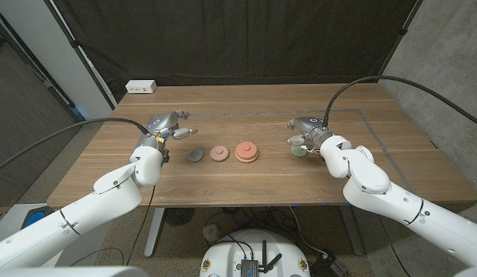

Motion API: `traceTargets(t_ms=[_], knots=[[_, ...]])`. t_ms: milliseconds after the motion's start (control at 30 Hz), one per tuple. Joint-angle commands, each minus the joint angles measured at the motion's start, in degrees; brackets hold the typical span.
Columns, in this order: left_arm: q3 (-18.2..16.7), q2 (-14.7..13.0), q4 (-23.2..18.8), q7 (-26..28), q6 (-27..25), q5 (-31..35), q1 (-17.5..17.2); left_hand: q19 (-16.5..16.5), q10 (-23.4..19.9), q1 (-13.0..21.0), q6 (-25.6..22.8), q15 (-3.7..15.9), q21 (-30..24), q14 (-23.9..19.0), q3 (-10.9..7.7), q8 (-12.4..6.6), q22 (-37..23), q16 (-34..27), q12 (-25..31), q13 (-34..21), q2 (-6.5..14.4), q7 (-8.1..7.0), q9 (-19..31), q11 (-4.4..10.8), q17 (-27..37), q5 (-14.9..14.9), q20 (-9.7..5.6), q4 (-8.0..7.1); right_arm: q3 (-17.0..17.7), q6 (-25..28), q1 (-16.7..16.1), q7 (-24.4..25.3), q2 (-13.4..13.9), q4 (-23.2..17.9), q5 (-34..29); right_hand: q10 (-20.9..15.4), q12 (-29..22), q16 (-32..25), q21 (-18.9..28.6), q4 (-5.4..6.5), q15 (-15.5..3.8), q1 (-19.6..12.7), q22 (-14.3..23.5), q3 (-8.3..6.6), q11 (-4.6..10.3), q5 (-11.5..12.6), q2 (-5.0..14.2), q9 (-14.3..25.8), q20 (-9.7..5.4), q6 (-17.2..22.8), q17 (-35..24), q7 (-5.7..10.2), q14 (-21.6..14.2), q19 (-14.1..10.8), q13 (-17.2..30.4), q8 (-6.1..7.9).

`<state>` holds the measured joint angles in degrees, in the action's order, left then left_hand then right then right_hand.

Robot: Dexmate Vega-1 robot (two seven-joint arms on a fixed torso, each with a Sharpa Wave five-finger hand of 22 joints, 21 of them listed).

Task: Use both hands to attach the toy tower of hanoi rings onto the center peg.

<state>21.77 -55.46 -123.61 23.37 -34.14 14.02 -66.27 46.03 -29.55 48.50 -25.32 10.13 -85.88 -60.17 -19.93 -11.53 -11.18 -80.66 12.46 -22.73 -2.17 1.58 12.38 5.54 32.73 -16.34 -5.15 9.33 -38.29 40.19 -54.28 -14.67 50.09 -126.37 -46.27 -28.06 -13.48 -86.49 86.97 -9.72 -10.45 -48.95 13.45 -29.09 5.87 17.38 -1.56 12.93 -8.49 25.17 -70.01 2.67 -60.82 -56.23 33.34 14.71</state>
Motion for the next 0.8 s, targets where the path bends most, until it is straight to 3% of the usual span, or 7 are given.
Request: traceTargets(t_ms=[33,367,800], knots=[[0.6,-0.03,-0.37,-0.52,-0.49,0.58,0.66,-0.26,0.1,0.58,0.24,2.32,-0.44,0.3,-0.44,0.13,-0.01,-0.21,-0.13,-0.07,-0.34,0.14,0.15,0.0,0.19,-0.19,-6.78,-0.01,1.49,0.63,-2.53,4.77,2.12,0.68,2.18,-0.54,0.02,-0.02,0.03,-0.07,-2.03,-0.45,0.15,-0.55,-0.02,-0.03,-0.44,0.24,-4.06,0.76,-0.14,0.0,0.05,-0.08,0.22,0.26],[0.97,-0.44,-0.47,-1.62,-0.71,0.76,1.4,-0.58,0.38,0.5,0.41,2.32,-0.46,0.63,-0.4,0.11,0.06,0.07,-0.13,-0.13,-0.43,0.18,0.13,-0.1,-0.25,-0.21,-6.78,-0.03,0.97,1.58,-2.84,6.59,2.78,1.07,2.52,-0.67,0.05,-0.31,0.04,0.05,-1.97,-0.64,0.11,-0.75,-0.02,-0.11,-0.42,0.31,-4.0,0.9,-0.33,0.0,-0.16,0.14,0.47,0.24],[1.73,-4.72,-1.8,-7.21,-1.03,1.22,2.86,-0.79,0.12,0.57,-0.08,2.33,-0.57,0.71,-0.41,-0.17,0.09,0.06,0.08,-0.23,-0.45,-0.18,0.25,0.22,-0.52,-0.25,-6.79,0.02,0.02,3.13,-2.59,7.7,2.18,0.88,2.93,-1.05,-0.01,-0.03,0.05,0.26,-1.95,-0.52,0.05,-0.88,-0.07,-0.18,-0.32,0.37,-3.96,0.95,-0.13,0.04,0.19,0.44,0.7,0.17]])
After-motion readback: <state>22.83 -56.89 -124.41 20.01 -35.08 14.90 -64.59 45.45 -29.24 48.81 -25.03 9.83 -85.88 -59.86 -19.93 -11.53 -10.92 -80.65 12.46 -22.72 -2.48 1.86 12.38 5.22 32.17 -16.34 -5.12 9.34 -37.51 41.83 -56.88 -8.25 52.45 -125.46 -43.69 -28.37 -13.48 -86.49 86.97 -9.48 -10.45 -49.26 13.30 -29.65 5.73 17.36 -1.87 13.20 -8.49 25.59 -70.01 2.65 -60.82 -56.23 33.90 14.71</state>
